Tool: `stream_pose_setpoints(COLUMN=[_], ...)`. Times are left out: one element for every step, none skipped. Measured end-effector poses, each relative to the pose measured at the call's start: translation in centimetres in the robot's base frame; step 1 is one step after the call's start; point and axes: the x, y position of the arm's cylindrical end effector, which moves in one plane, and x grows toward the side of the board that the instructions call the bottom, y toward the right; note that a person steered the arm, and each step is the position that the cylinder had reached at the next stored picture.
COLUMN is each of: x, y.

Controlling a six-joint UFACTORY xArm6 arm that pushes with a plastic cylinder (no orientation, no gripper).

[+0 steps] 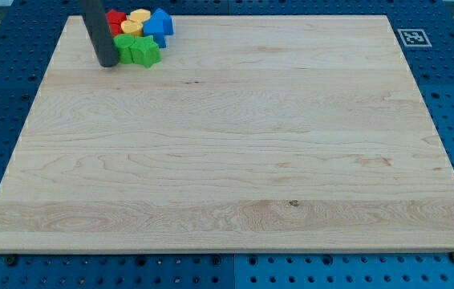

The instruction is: Move the blue cube bottom right to the green star

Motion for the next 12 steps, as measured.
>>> stream_pose_setpoints(x=[0.0,1.3,4.8,4.9,3.4,-3.3,-11.9,-12.3,-12.3,-9.5,-6.1,-3.6], y=[0.0,0.0,-1.7,-7.9,-10.5,-10.5,-10.5,-10.1,-5.1,1.9,7.8,10.3])
